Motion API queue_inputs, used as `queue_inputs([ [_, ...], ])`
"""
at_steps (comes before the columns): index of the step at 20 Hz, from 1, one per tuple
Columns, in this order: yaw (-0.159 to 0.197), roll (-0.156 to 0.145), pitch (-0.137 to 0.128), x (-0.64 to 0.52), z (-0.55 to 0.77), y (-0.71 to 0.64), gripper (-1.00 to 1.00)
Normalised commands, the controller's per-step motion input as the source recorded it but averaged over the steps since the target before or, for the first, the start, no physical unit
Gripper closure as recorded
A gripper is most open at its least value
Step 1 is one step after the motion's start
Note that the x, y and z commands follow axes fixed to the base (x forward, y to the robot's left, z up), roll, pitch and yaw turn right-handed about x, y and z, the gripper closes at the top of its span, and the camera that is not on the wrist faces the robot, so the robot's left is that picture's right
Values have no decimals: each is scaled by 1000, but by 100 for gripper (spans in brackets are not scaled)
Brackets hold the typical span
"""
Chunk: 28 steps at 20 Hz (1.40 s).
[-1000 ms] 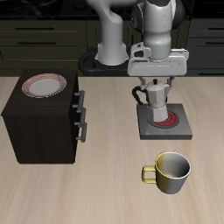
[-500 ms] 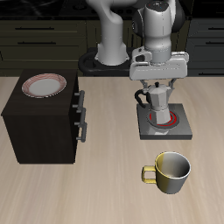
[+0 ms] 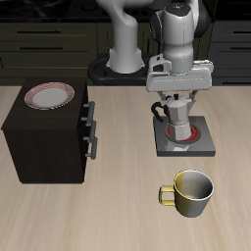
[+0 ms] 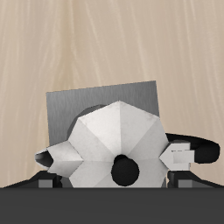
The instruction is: Place moka pot on the flat stove and turn off the stove
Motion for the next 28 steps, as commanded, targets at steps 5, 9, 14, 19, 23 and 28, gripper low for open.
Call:
queue_inputs([
  [5, 32, 22, 3, -20, -70, 29, 100],
  [9, -38, -2, 20, -15, -23, -25, -100],
  [14, -5, -14, -23, -37, 166, -29, -100],
  [19, -4, -3, -31, -18, 199, 3, -100],
  [23, 3, 9, -12, -45, 85, 41, -100],
  [28, -13, 11, 16, -68, -22, 37, -100],
])
